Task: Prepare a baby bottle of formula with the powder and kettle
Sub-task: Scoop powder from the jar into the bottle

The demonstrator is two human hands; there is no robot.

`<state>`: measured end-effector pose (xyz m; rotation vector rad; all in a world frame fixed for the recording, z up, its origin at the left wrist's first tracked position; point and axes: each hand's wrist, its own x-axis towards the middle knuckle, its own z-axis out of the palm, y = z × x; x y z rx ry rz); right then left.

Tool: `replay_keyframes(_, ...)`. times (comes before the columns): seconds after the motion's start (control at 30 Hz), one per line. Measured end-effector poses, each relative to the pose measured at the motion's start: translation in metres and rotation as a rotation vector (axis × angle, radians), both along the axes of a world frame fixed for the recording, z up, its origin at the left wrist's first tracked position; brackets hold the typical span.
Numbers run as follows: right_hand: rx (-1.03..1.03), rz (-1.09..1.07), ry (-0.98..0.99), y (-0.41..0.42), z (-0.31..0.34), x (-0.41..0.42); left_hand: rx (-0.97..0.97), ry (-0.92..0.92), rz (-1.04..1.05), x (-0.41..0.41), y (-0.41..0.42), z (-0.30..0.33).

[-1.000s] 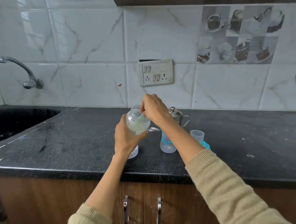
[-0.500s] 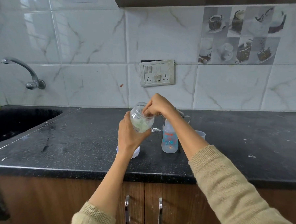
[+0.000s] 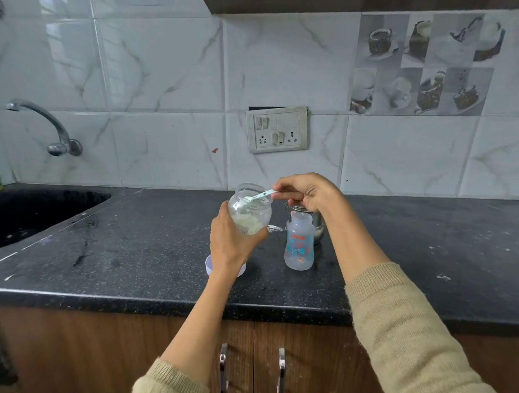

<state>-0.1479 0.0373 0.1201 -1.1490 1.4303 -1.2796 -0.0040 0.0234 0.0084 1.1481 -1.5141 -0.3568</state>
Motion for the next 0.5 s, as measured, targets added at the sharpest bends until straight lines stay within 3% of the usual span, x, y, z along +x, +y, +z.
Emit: replay_keyframes(0.5, -0.011, -0.034, -0.345, -0.004, -0.009, -0.028, 0.085, -0.002, 0.045, -0.007, -0.01, 0.011)
